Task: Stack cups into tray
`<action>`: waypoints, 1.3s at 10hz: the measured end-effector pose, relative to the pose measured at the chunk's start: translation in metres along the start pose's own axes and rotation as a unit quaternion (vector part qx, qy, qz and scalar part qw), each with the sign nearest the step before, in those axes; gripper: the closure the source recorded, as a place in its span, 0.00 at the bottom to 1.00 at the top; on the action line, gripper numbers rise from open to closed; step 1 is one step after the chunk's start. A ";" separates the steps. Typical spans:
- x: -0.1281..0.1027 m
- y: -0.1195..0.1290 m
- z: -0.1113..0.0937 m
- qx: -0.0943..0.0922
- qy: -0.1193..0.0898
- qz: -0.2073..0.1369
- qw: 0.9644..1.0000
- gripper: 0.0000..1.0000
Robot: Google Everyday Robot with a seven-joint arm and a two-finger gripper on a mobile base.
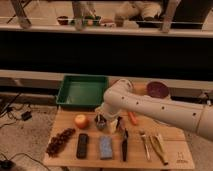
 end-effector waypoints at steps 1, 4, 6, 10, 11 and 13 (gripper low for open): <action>-0.001 0.003 0.003 -0.004 0.001 0.000 1.000 0.20; -0.008 0.009 0.013 -0.016 0.000 -0.007 1.000 0.20; -0.009 0.012 0.017 -0.018 -0.002 -0.007 1.000 0.20; -0.007 0.020 0.020 -0.021 -0.001 -0.002 1.000 0.20; -0.005 0.022 0.022 -0.023 -0.001 0.000 1.000 0.20; -0.001 0.026 0.025 -0.028 -0.002 0.005 1.000 0.20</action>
